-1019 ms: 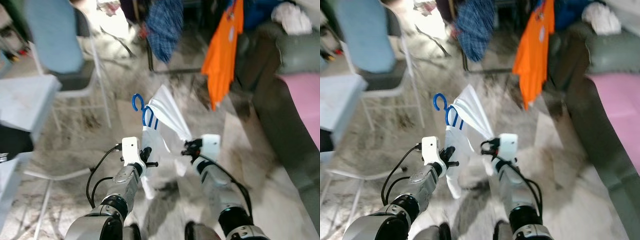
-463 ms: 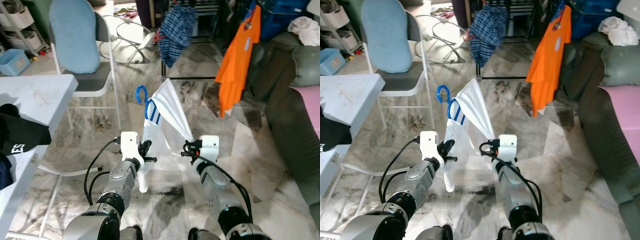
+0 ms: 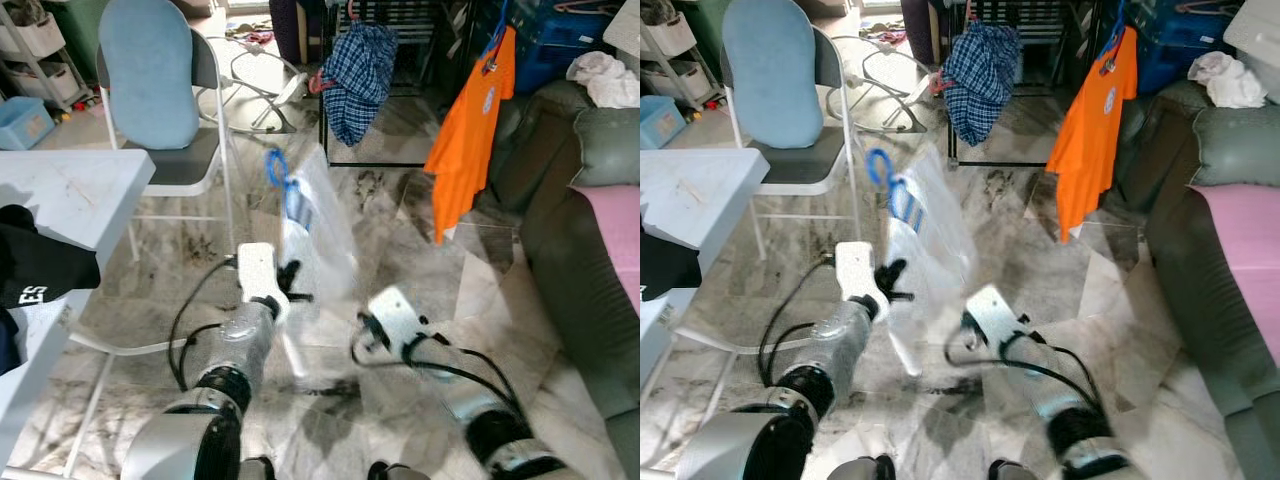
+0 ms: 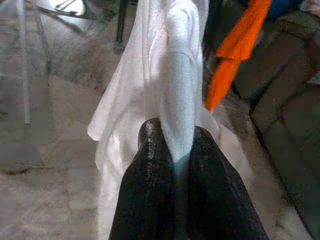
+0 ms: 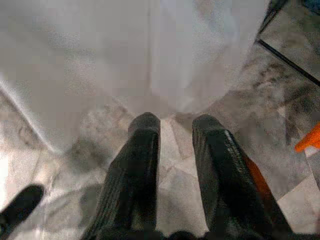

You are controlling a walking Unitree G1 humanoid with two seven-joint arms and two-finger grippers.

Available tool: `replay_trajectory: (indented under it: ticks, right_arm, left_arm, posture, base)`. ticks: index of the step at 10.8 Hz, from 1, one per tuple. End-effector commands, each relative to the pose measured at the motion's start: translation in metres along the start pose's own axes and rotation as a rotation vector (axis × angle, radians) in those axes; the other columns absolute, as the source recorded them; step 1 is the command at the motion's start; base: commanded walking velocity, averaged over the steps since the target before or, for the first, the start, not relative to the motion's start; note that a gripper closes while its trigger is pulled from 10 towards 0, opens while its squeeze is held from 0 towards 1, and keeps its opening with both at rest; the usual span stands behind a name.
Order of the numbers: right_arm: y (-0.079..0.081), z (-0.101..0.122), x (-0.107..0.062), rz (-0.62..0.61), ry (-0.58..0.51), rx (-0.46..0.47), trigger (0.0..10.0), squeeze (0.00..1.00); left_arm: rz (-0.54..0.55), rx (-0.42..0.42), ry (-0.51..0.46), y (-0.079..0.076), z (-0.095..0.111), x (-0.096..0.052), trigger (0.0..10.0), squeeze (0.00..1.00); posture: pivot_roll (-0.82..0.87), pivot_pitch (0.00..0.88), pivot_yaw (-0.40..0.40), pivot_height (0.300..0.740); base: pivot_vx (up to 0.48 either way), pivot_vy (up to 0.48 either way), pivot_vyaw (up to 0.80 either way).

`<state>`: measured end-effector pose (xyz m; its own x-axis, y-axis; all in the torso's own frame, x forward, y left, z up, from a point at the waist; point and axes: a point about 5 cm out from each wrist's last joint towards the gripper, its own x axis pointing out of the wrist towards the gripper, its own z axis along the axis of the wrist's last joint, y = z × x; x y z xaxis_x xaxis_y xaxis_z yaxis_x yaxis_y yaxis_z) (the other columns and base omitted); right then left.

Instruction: Hang hanger

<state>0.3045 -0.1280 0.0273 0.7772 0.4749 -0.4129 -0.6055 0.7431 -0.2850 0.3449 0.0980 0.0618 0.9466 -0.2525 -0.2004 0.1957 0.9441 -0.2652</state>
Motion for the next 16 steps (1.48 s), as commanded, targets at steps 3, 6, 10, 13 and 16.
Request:
replay_trajectory:
  ticks: [3, 6, 10, 13, 16]
  right_arm:
    - [-0.013, 0.017, -0.020, 0.154, -0.155, -0.123, 10.0, 1.00]
    - [-0.061, 0.024, -0.047, 0.063, -0.173, -0.165, 10.0, 1.00]
    - [-0.086, 0.026, -0.065, 0.034, -0.155, -0.214, 10.0, 1.00]
    - [-0.076, 0.041, -0.066, 0.175, -0.181, -0.254, 10.0, 1.00]
    - [-0.086, 0.030, -0.076, 0.298, -0.069, -0.254, 10.0, 1.00]
  left_arm:
    - [-0.054, 0.107, -0.084, 0.012, 0.018, -0.001, 10.0, 0.00]
    - [-0.164, 0.216, -0.057, 0.030, 0.023, -0.008, 10.0, 0.00]
    - [-0.564, 0.658, 0.125, 0.051, 0.015, -0.034, 10.0, 0.00]
    - [-0.669, 0.828, 0.203, 0.055, 0.003, -0.044, 10.0, 0.00]
    - [-0.839, 0.926, 0.092, 0.036, 0.013, -0.045, 10.0, 0.00]
  posture:
    - [-0.12, 0.100, 0.017, 0.740]
    - [-0.11, 0.122, 0.016, 0.740]
    - [-0.09, 0.161, 0.004, 0.740]
    - [-0.09, 0.171, 0.005, 0.740]
    - [-0.09, 0.177, 0.006, 0.740]
  base:
    - [0.000, 0.000, 0.00]
    - [0.000, 0.000, 0.00]
    - [0.000, 0.000, 0.00]
    - [0.000, 0.000, 0.00]
    - [0.000, 0.000, 0.00]
